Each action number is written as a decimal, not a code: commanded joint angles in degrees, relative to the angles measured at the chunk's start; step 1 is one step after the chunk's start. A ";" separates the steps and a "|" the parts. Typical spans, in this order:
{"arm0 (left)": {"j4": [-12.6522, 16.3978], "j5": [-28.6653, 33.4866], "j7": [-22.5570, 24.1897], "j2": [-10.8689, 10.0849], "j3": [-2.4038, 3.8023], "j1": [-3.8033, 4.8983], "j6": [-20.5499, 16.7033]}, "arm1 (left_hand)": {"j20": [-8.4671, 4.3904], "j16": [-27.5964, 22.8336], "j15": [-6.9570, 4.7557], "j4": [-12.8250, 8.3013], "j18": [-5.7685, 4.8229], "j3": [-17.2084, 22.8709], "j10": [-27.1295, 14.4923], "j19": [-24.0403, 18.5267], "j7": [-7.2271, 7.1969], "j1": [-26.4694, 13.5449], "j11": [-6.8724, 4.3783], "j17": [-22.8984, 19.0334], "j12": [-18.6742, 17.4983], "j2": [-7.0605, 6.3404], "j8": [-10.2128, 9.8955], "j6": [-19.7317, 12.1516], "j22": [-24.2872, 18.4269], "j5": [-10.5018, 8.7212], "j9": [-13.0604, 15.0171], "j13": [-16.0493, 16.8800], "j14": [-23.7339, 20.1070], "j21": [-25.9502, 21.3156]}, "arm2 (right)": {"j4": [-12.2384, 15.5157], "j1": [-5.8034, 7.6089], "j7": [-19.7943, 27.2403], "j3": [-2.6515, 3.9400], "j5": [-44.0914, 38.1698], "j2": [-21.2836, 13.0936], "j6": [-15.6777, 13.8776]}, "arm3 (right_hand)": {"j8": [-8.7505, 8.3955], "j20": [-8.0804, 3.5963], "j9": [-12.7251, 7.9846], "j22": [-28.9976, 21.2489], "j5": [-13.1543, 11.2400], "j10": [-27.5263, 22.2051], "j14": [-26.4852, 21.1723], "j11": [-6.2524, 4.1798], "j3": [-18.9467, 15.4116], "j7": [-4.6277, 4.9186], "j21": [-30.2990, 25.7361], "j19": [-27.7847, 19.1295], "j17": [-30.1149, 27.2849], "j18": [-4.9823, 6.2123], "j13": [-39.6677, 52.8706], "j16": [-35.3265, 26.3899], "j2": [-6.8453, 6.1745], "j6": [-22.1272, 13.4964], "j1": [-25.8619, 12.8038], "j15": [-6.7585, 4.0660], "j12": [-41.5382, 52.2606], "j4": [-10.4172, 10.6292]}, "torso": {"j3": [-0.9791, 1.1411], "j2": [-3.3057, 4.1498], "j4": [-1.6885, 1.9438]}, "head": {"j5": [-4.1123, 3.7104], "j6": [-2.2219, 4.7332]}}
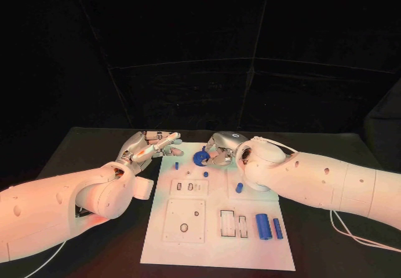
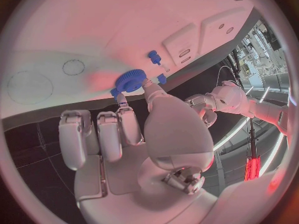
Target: Assemble the parts on the task board
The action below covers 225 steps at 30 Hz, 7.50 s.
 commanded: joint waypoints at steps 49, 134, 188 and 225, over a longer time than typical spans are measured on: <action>-3.42 -0.67 0.75 0.62 0.02 -0.04 1.13 | -0.43 -1.66 -0.57 -4.61 0.36 0.06 3.80 0.92 -1.30 2.18 -1.23 1.09 -0.40 -0.20 -0.24 2.77 -0.64 -0.06 0.01 -0.02 0.78 -0.74 | -3.17 -6.49 32.11 -0.03 26.01 -21.51 -6.70 | -0.07 -0.43 -0.08 11.57 -0.06 -1.05 4.74 -0.53 1.82 -0.58 -0.97 3.25 8.88 0.00 4.55 -1.05 -0.64 2.05 8.96 -0.44 -1.72 -9.16 | 1.05 -0.66 -1.61 | -2.27 -0.26; -4.18 -0.08 -0.50 0.04 0.01 -0.10 1.16 | -0.38 -2.01 -0.38 -4.45 0.27 -0.25 3.53 1.08 -0.87 1.29 -0.90 1.27 -1.06 0.38 -0.67 2.51 -0.76 -0.06 -0.07 -0.16 0.89 -0.85 | 9.31 -1.99 16.50 0.12 24.72 -13.89 -12.11 | 3.50 -2.43 0.71 13.29 -2.26 -0.28 5.00 -3.07 7.36 -3.43 -0.32 4.61 9.87 -0.41 5.42 -0.71 5.37 12.11 8.23 -2.62 -1.20 -11.53 | -0.23 -1.78 -1.76 | 0.47 -1.81; -6.01 0.86 -0.02 0.88 0.01 0.64 1.41 | -0.30 -2.41 -0.32 -4.68 0.28 -1.09 3.68 1.07 -0.93 0.73 -0.90 1.49 -1.41 0.24 -0.83 2.57 -0.94 -0.06 -0.03 -0.11 0.93 -1.08 | 9.26 -5.47 3.81 -1.90 6.36 -0.53 -1.66 | 2.94 -2.30 0.41 12.83 -4.22 -0.31 4.98 -2.88 8.18 -3.26 -0.52 4.24 9.74 -0.29 5.39 -0.81 4.49 12.13 6.08 -2.45 -1.38 -11.66 | -0.08 -1.81 -1.77 | 3.67 -4.24; -5.81 0.86 -0.37 0.83 0.01 0.63 1.39 | -0.30 -2.45 -0.33 -4.78 0.29 -1.09 3.70 1.10 -0.92 0.81 -0.90 1.53 -1.46 0.37 -0.85 2.58 -0.96 -0.07 -0.03 -0.11 0.96 -1.10 | 8.87 -5.47 0.46 -1.91 2.84 -0.67 3.11 | 2.40 -2.20 0.20 12.57 -4.58 -0.61 4.90 -2.70 7.83 -3.04 -0.65 4.03 9.44 -0.22 5.11 -0.99 2.77 11.67 4.85 -2.33 -1.81 -11.82 | -0.05 -1.80 -1.76 | 3.27 -4.60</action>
